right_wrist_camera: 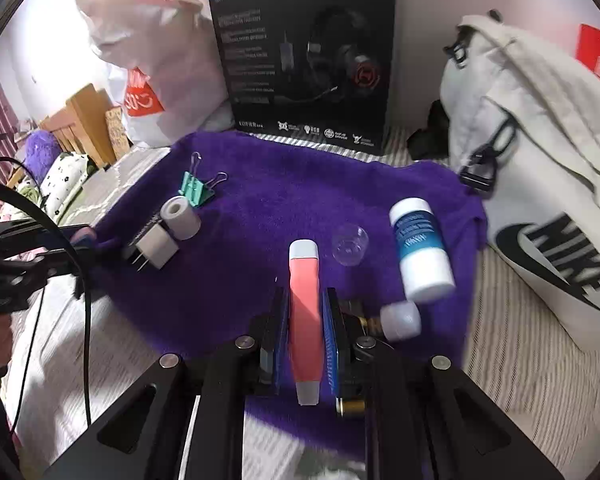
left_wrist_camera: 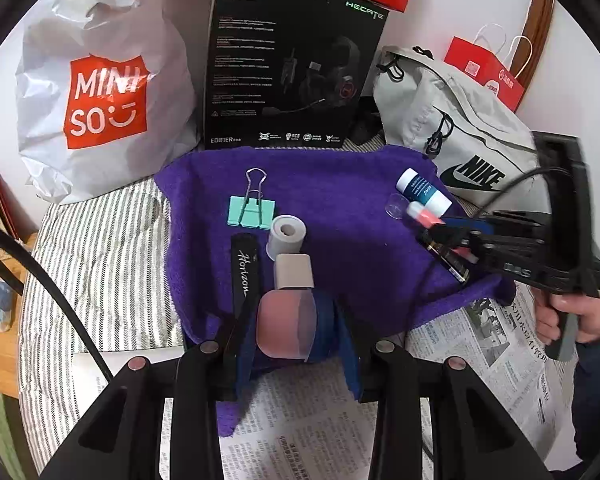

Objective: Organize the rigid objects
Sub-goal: 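Carry the pink tube onto the towel beside the lighter and release it while the left carries the container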

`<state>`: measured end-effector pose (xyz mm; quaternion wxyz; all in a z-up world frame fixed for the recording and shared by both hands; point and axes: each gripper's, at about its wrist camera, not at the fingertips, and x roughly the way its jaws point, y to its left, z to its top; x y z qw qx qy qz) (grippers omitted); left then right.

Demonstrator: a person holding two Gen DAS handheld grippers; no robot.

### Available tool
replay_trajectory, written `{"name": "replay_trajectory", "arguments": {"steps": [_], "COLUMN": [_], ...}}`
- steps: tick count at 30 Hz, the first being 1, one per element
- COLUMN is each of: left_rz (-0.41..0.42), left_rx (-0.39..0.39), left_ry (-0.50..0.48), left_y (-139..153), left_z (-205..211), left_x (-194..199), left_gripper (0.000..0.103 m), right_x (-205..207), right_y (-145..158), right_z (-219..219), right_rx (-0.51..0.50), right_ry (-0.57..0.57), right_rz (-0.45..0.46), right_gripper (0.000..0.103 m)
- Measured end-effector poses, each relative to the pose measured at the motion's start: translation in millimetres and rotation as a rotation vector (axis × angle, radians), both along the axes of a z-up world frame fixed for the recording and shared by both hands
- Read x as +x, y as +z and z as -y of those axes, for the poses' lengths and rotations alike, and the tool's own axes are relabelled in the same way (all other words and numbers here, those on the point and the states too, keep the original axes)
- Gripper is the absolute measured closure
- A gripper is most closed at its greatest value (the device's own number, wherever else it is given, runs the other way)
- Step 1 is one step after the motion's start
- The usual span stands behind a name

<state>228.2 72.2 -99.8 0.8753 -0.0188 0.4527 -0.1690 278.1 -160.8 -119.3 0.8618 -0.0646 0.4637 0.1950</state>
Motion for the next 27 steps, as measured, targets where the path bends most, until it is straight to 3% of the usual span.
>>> {"name": "replay_trajectory", "arguments": {"steps": [14,27], "left_rz": [-0.002,-0.004], "left_rx": [-0.026,-0.033], "left_ry": [0.008,-0.006], "left_y": [-4.3,-3.7], "left_z": [-17.7,-14.9], "left_x": [2.3,3.6], "left_gripper": [0.068,0.068], "right_x": [53.6,70.4], "right_y": [-29.3,-36.2], "right_z": [-28.8,-29.2], "right_rx": [-0.088,-0.130], "right_ry": [-0.016,-0.028], "right_rz": [-0.077,-0.107], "right_gripper": [0.086,0.086]}}
